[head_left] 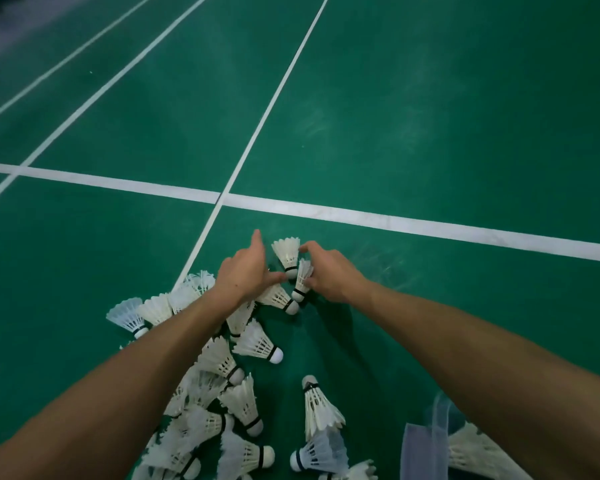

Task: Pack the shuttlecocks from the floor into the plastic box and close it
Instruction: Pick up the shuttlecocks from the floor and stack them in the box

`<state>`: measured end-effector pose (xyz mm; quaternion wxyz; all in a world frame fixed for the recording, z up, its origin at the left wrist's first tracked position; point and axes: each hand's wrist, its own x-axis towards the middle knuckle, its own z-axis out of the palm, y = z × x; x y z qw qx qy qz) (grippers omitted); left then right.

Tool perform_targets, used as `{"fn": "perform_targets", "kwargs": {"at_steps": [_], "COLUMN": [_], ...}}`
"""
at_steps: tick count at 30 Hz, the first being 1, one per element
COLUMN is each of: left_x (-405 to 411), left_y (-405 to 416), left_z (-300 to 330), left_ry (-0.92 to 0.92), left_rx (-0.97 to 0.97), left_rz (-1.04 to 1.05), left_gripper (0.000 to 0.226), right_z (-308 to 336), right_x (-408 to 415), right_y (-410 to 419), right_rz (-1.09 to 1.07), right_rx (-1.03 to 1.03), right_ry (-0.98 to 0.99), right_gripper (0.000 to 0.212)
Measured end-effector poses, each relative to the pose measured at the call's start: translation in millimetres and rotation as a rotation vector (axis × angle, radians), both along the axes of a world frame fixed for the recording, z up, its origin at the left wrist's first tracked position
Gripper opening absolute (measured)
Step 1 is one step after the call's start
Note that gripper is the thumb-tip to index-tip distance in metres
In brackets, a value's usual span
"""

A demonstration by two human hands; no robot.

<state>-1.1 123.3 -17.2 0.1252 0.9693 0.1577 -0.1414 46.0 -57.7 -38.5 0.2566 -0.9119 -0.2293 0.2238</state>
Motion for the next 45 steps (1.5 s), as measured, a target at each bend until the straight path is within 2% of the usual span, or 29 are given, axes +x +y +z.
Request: {"fn": "perform_targets", "kwargs": {"at_steps": [2, 5, 8, 10, 11, 15, 16, 21, 25, 30, 34, 40, 45], "left_x": [12, 22, 31, 39, 43, 53, 53, 27, -13, -65, -106, -143, -150], "left_y": [-4, -16, -35, -46, -51, -70, -73, -86, -118, -168, -196, -204, -205], "left_z": [0, 2, 3, -1, -2, -7, -5, 29, 82, 137, 160, 166, 153], "left_ry": [0.049, 0.032, -0.015, 0.013, 0.038, 0.02, 0.012, -0.108, -0.237, -0.315, -0.337, -0.327, -0.272], "left_rx": [0.007, 0.089, 0.192, 0.163, 0.133, -0.037, -0.091, -0.329, -0.53, -0.632, -0.686, -0.744, -0.721], "left_rz": [0.024, -0.052, -0.164, -0.236, -0.25, -0.178, -0.163, -0.229, -0.308, -0.454, -0.532, -0.472, -0.472], "left_gripper": [0.097, 0.072, 0.088, 0.092, 0.085, 0.033, 0.027, 0.021, 0.02, 0.024, 0.036, 0.028, 0.026], "right_z": [2, 9, 16, 20, 22, 39, 47, 106, 144, 167, 159, 114, 66], "right_x": [1, 2, 3, 2, 1, -4, -5, -28, -70, -141, -192, -249, -252], "right_y": [-8, -29, -59, -80, -91, -134, -147, -219, -278, -320, -333, -313, -281], "right_rz": [-0.013, -0.035, -0.045, -0.065, -0.072, -0.076, -0.076, -0.102, -0.236, -0.418, -0.477, -0.428, -0.319], "right_rx": [0.008, 0.016, -0.002, -0.007, -0.01, -0.028, -0.029, 0.031, 0.203, 0.379, 0.397, 0.329, 0.183], "right_ry": [0.008, 0.005, 0.008, 0.012, 0.016, 0.03, 0.028, -0.043, -0.053, -0.05, -0.054, 0.021, 0.024], "right_gripper": [0.063, 0.063, 0.064, 0.063, 0.063, 0.062, 0.061, 0.057, 0.053, 0.052, 0.054, 0.059, 0.059]}}
